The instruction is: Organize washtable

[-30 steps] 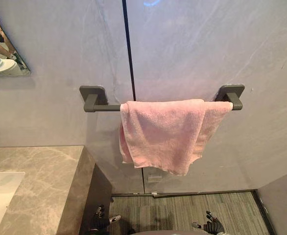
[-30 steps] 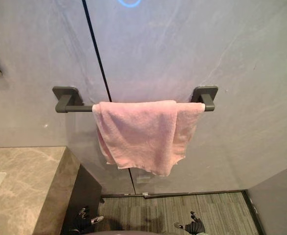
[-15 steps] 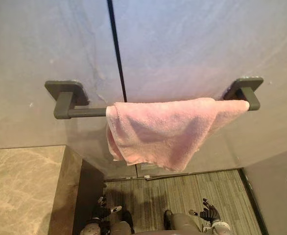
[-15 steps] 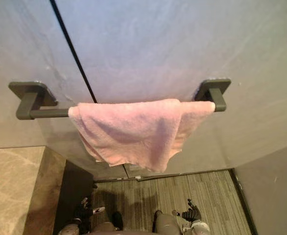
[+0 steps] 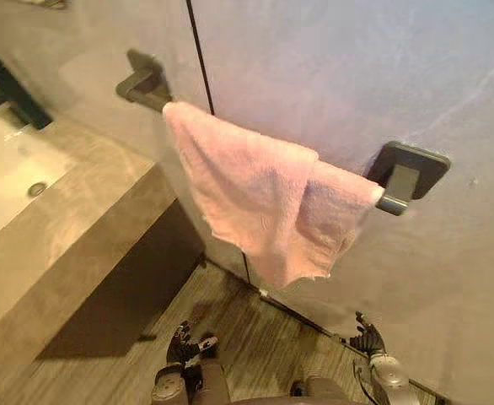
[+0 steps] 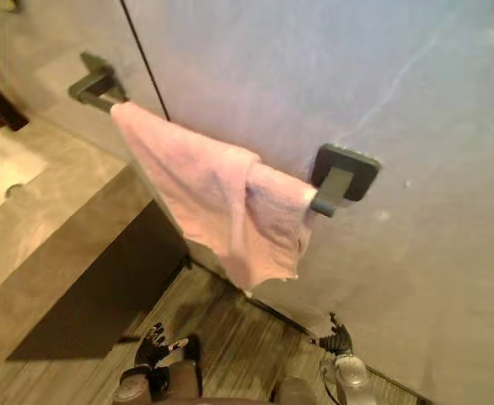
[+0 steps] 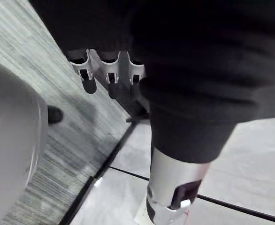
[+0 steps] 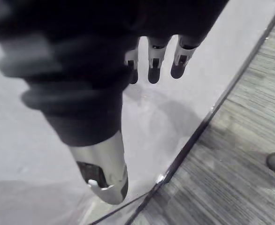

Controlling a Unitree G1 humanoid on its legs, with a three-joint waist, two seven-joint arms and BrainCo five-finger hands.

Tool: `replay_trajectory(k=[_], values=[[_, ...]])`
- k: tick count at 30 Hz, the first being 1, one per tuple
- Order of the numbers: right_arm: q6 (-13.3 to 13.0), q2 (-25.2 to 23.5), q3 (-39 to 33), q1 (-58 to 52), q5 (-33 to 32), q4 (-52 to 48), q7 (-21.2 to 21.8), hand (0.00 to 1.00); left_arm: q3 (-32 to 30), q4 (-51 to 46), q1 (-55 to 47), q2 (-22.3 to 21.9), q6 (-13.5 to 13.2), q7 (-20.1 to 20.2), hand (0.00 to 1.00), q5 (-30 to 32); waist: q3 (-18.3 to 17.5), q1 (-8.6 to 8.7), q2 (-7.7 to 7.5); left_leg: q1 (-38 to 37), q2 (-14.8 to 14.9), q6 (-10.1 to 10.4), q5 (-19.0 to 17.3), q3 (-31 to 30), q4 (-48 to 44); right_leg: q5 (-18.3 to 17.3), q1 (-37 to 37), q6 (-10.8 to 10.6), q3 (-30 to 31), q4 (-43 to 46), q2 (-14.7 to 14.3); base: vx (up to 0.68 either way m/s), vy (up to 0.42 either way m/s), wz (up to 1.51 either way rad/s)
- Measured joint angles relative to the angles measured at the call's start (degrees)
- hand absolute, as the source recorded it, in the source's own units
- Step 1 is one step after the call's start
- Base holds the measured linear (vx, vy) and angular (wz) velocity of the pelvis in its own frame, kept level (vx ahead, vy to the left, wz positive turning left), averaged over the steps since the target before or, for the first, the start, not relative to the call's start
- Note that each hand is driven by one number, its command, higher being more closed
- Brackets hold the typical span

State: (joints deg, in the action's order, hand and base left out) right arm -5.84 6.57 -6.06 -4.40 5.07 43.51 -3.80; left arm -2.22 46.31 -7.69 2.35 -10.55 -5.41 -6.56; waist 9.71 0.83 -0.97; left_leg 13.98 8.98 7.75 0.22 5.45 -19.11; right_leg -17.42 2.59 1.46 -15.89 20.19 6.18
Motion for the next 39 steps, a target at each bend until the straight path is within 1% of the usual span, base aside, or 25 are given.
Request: replay_trajectory(k=[1,2,3,6,7,8,9,10,11,14,16,18,19,20,21,22,24,26,27,29,31,33,34,37,39], values=[[0.0,-0.3,0.1,-0.1,0.0,0.0,0.0,0.0,0.4,-0.5,0.1,0.0,0.0,0.1,0.0,0.0,0.0,-0.04,0.06,-1.2,-0.7,-0.4,-3.6,1.9,-2.8,0.7,-0.4,0.7,-2.9,-0.8,-0.1,-0.17,-0.191,1.47],[0.0,-0.5,0.1,-0.3,0.0,0.1,0.1,0.0,0.6,-1.0,0.1,0.0,0.0,0.2,0.0,0.0,-0.4,0.01,0.67,-2.9,-1.0,-0.6,-6.2,4.0,-4.5,0.9,-0.9,1.0,-5.3,-1.2,-0.1,-0.16,-0.143,1.53],[0.0,-0.5,-0.1,-1.0,0.0,0.0,0.0,0.0,1.1,-1.1,0.1,0.0,0.0,0.2,0.0,0.0,-0.4,0.29,0.65,-5.9,-0.8,-1.6,-9.5,7.2,-6.6,0.9,-1.9,1.2,-9.3,-1.6,0.0,-0.14,-0.104,1.38],[0.0,-0.8,-0.6,-1.8,-0.1,0.0,0.1,0.0,2.6,-1.1,0.5,0.2,0.0,0.4,0.0,0.1,-1.1,1.83,1.83,-11.0,0.1,-1.9,-13.2,12.6,-5.0,1.0,-3.6,1.2,-17.0,-1.6,0.2,-0.14,-0.034,1.6],[0.1,-1.2,-1.8,-2.2,-0.3,0.1,0.0,0.0,3.5,-1.1,1.6,0.4,0.2,0.5,0.0,0.7,-1.4,2.86,2.4,-11.8,0.1,-2.0,-13.6,14.7,-0.5,1.0,-3.6,1.2,-21.5,-0.7,0.9,-0.15,0.084,1.85],[0.1,-1.8,-3.4,-2.3,-0.5,0.4,-0.2,0.0,4.5,-1.1,2.6,1.3,0.2,0.6,0.0,0.8,-1.5,3.22,2.04,-12.4,-1.1,-3.4,-11.9,15.4,3.7,1.2,-3.6,1.1,-23.5,-0.3,1.9,-0.15,0.106,1.62],[0.2,-2.2,-3.6,-2.4,-0.6,0.5,-0.2,0.0,4.6,-1.1,2.7,1.7,0.2,0.6,0.0,1.2,-1.7,2.96,1.45,-13.3,-2.2,-3.4,-9.7,14.8,6.4,1.9,-3.7,0.8,-23.5,-0.5,2.2,-0.13,0.12,1.0],[0.0,-2.7,-3.4,-2.1,-0.8,0.4,-0.2,0.0,5.2,-0.9,2.0,2.6,0.3,0.7,0.0,1.8,-2.2,3.11,1.83,-15.5,-3.9,-3.7,-6.1,13.4,12.4,4.1,-4.1,0.8,-23.1,-1.9,2.0,-0.1,0.123,0.61],[-0.3,-2.9,-3.4,-2.0,-1.2,0.4,-0.3,0.0,5.6,-0.7,1.7,3.2,0.4,1.0,0.0,2.5,-2.5,3.3,2.16,-16.8,-4.7,-3.8,-3.8,12.2,16.1,5.6,-4.3,0.6,-22.2,-2.8,1.9,-0.09,0.12,0.53],[-0.1,-2.9,-3.0,-1.0,-1.3,1.0,-0.6,0.0,5.2,0.0,0.9,4.1,0.3,1.4,0.0,3.0,-2.6,3.06,2.85,-18.9,-6.4,-4.5,1.7,11.6,24.7,7.2,-3.4,-0.1,-20.0,-3.9,1.8,-0.14,0.081,0.23],[0.1,-3.1,-2.2,0.4,-1.2,2.5,-0.9,0.0,4.7,2.4,0.9,4.0,0.4,1.5,0.0,3.5,-1.9,3.1,2.65,-18.1,-6.7,-5.4,2.3,10.9,25.1,8.0,-2.8,0.0,-18.1,-3.8,1.6,-0.24,0.052,-0.01],[0.1,-3.3,-1.9,0.5,-1.2,2.6,-1.0,0.0,4.3,3.5,0.0,3.8,0.4,1.5,0.0,4.0,-1.7,3.16,2.55,-17.9,-6.5,-5.6,2.3,9.9,25.1,8.7,-1.6,0.9,-10.3,-2.6,0.1,-0.17,0.034,0.16],[0.1,-3.3,-1.9,0.1,-1.2,2.7,-1.0,0.0,4.3,3.7,-0.1,3.9,0.4,1.5,0.0,4.0,-1.6,3.35,2.35,-17.4,-6.3,-6.0,2.4,8.9,25.1,9.5,-0.4,0.2,-3.1,-1.8,-0.9,-0.11,0.046,0.29],[0.1,-3.3,-1.9,-0.1,-1.2,2.7,-1.0,0.0,4.3,3.7,-0.2,3.9,0.4,1.5,0.0,4.1,-1.6,3.36,2.17,-17.2,-6.2,-6.0,2.5,8.5,25.1,9.7,-0.2,-0.2,-0.1,-1.8,-1.4,-0.18,0.047,0.43],[0.1,-3.4,-1.7,-1.1,-1.2,2.7,-0.9,0.0,3.9,3.8,-0.9,4.2,0.4,1.5,0.0,4.1,-1.5,3.18,1.42,-16.5,-6.2,-5.9,3.3,7.1,25.1,9.7,-0.3,-0.4,4.7,-2.7,-2.2,-0.11,0.018,0.32],[0.1,-3.5,-1.6,-1.2,-1.2,2.7,-1.0,0.0,3.8,3.8,-1.1,4.2,0.4,1.5,0.0,4.1,-1.4,3.18,1.21,-16.4,-6.3,-5.9,3.4,7.0,25.1,9.7,-0.4,-0.5,4.8,-2.9,-2.1,-0.1,-0.003,0.37],[0.1,-3.8,-0.6,-1.4,-1.2,2.9,-0.9,0.0,3.7,4.4,-1.3,4.5,0.4,1.5,0.0,5.0,-1.3,3.04,0.13,-14.8,-6.9,-5.4,4.8,4.9,25.1,8.0,-1.0,-2.3,4.6,-5.9,-1.6,-0.08,-0.035,0.34],[0.2,-3.8,-0.7,-1.8,-1.2,3.2,-0.9,0.0,3.1,5.3,-1.1,3.6,0.7,1.5,0.0,5.1,-0.8,3.29,0.75,-13.8,-7.1,-5.3,5.7,3.1,25.1,7.6,-0.5,-2.9,2.0,-6.3,-1.7,-0.12,-0.058,0.59],[0.2,-3.8,-0.7,-2.4,-1.2,3.3,-0.9,0.0,1.9,5.3,-1.1,2.7,0.7,1.5,0.0,5.1,-0.7,3.07,0.45,-13.0,-7.0,-5.3,5.7,2.3,25.1,7.2,-0.4,-3.0,1.0,-6.5,-1.7,-0.13,-0.043,0.61],[0.2,-3.9,-0.5,-2.7,-1.2,3.3,-0.9,0.0,1.6,5.3,-1.3,2.4,0.7,1.4,0.0,5.0,-0.6,2.7,0.72,-12.1,-6.9,-5.3,5.7,1.7,25.1,6.9,-0.5,-3.4,0.2,-7.2,-2.0,-0.08,-0.032,0.47],[0.2,-3.8,-0.1,-2.8,-1.2,3.3,-0.9,0.0,1.4,5.0,-1.0,2.3,0.7,1.3,0.0,5.0,-0.5,1.47,1.16,-9.7,-7.1,-5.3,5.6,0.4,25.0,6.2,-0.1,-4.2,0.1,-7.7,-2.7,-0.03,-0.02,0.52],[0.2,-3.9,0.3,-3.1,-1.3,3.2,-0.9,0.0,1.2,4.8,-1.1,2.0,0.7,1.2,0.0,5.0,-0.5,1.32,1.17,-8.6,-7.4,-5.3,5.6,-0.7,25.0,5.4,0.0,-5.3,0.0,-8.1,-3.0,0.04,0.006,0.58],[0.2,-4.1,0.4,-3.5,-1.4,2.6,-0.9,0.0,0.1,4.7,-1.1,1.6,0.6,1.2,0.0,4.9,-0.4,1.23,1.11,-8.3,-7.9,-5.5,5.5,-1.1,24.7,5.1,-0.1,-5.2,-0.1,-8.1,-2.9,0.11,0.017,0.86],[0.2,-5.1,0.3,-4.2,-2.3,2.0,-1.1,0.0,-0.7,2.7,-0.8,1.2,0.7,0.3,0.0,4.4,0.2,0.32,-0.39,-6.3,-10.1,-6.2,5.0,-2.8,22.5,3.8,-0.4,-5.4,-3.8,-6.3,-0.5,0.15,0.035,0.92],[0.2,-5.1,0.3,-5.5,-2.8,0.7,-1.2,0.0,-0.5,2.5,0.3,1.1,0.7,0.1,0.0,3.2,0.4,-0.39,-0.79,-4.5,-11.6,-7.8,3.9,-2.5,18.7,2.7,-1.9,-5.8,-7.0,-5.3,1.8,0.22,0.037,1.06]])
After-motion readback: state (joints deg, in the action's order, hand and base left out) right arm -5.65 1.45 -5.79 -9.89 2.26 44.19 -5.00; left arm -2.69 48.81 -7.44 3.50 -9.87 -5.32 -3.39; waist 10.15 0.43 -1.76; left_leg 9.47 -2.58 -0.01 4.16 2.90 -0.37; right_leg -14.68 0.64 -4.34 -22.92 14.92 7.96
